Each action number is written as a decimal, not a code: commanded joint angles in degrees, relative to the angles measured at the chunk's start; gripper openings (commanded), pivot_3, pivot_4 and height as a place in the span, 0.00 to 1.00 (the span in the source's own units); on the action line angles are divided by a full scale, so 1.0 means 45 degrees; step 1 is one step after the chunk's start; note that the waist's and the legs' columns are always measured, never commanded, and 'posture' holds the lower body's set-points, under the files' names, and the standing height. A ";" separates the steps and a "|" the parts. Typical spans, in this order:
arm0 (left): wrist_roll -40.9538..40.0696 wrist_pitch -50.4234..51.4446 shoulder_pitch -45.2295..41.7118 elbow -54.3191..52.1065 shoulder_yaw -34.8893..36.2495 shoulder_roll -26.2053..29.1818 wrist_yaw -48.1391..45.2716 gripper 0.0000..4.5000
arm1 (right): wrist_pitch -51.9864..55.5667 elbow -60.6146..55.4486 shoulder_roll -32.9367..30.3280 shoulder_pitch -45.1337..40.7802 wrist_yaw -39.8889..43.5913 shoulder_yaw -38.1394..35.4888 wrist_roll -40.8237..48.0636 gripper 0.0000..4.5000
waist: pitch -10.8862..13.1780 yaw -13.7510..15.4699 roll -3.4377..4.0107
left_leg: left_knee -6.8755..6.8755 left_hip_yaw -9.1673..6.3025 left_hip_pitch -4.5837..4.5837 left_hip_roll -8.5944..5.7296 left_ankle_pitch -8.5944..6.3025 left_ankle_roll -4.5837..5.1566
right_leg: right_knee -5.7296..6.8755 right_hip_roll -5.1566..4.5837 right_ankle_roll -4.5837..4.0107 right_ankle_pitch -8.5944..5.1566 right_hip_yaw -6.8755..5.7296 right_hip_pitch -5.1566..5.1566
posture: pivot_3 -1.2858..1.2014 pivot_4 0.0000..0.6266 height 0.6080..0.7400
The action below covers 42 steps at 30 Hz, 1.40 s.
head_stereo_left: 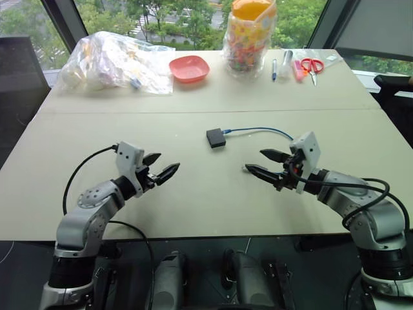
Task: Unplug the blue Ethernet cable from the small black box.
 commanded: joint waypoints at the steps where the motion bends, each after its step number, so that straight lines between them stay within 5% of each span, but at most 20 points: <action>1: -0.0242 -0.0091 -0.0238 -0.0419 0.0290 0.0136 -0.0036 0.87 | -0.0306 -0.0173 0.0000 -0.0099 0.0072 -0.0103 -0.0006 0.83 | 0.0000 -0.0002 0.0000 | 0.0001 -0.0001 0.0000 0.0000 0.0000 0.0000 | 0.0000 0.0000 0.0000 0.0000 0.0000 0.0000 | 0.52 0.24 1.00; 14: 0.0026 -0.0411 -0.1009 0.0617 0.0115 0.0672 -0.0563 0.87 | -0.0642 -0.0300 0.0202 0.0186 -0.0231 -0.0053 -0.0214 0.83 | 0.0000 -0.0002 0.0000 | 0.0001 0.0000 0.0001 -0.0001 0.0000 0.0000 | 0.0002 0.0001 0.0000 0.0000 -0.0001 -0.0001 | 0.52 0.24 1.00; 20: -0.0256 -0.0657 -0.2514 0.2544 0.0071 0.2296 -0.3322 0.87 | -0.1698 0.2056 0.0546 -0.2212 0.0414 0.0946 -0.1174 0.83 | 0.0003 -0.0057 0.0000 | 0.0005 0.0011 0.0012 -0.0011 0.0001 -0.0002 | 0.0001 0.0013 -0.0014 0.0009 -0.0003 -0.0013 | 0.52 0.24 1.00; 27: -0.0846 -0.0050 -0.4060 0.3463 -0.0059 0.3862 -0.6007 0.87 | -0.4578 0.6841 0.0806 -0.5093 0.1771 0.2355 -0.3310 0.83 | 0.0005 -0.0018 -0.0007 | -0.0010 0.0010 -0.0023 -0.0026 0.0003 0.0002 | 0.0001 0.0009 -0.0007 0.0006 -0.0002 -0.0033 | 0.52 0.24 1.00; 31: -0.1223 0.0569 -0.4304 0.2996 -0.0270 0.4472 -0.6941 0.87 | -0.7611 1.3135 0.1675 -0.8601 0.2045 0.3718 -0.5681 0.83 | 0.0014 -0.0247 -0.0003 | -0.0001 0.0043 -0.0038 -0.0038 0.0007 0.0004 | 0.0003 0.0008 0.0007 0.0018 0.0010 -0.0053 | 0.52 0.24 1.00; 36: -0.1309 0.0721 -0.3376 0.1843 0.0071 0.3926 -0.5826 0.87 | -1.0040 1.9413 0.2837 -1.1594 0.0619 0.4556 -0.7954 0.83 | 0.0012 -0.0393 -0.0007 | -0.0010 0.0037 -0.0025 -0.0035 0.0017 -0.0007 | 0.0040 0.0021 0.0024 0.0030 0.0012 -0.0048 | 0.52 0.24 1.00; 42: -0.1730 0.1116 -0.1702 0.0154 0.0898 0.3271 -0.4116 0.87 | -1.0134 2.1521 0.4249 -1.2428 -0.0790 0.4796 -0.9499 0.83 | 0.0007 -0.0438 -0.0015 | -0.0029 0.0042 -0.0021 -0.0030 0.0023 -0.0017 | 0.0048 0.0013 0.0022 0.0051 0.0028 -0.0052 | 0.52 0.24 1.00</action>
